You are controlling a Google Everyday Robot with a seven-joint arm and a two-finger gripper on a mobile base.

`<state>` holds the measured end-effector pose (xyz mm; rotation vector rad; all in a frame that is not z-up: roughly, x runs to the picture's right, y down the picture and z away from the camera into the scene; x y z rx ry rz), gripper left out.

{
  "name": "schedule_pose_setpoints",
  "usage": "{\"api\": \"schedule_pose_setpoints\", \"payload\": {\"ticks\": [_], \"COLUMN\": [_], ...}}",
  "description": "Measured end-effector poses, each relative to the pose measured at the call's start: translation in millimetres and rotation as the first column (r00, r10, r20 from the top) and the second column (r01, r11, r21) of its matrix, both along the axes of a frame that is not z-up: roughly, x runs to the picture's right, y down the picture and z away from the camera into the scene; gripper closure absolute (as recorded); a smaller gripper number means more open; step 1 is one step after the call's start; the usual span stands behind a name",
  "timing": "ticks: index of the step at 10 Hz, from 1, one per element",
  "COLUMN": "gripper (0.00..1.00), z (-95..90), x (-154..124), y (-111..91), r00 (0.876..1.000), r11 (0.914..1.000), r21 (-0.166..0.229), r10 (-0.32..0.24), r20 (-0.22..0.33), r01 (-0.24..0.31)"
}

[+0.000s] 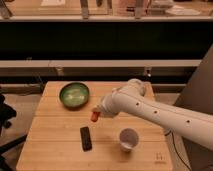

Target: Place the pepper in the ceramic cup

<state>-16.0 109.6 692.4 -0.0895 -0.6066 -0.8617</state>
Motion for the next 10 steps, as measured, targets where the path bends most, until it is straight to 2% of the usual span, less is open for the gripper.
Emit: {"api": "schedule_pose_setpoints", "payload": {"ticks": [10], "gripper": [1.00], "z": [-19.8], "x": [34], "y": [12], "r00": [0.997], "r11": [0.9974], "r21": [0.006], "r10": [0.071], "r20": [-0.007], "r01": [-0.071]}}
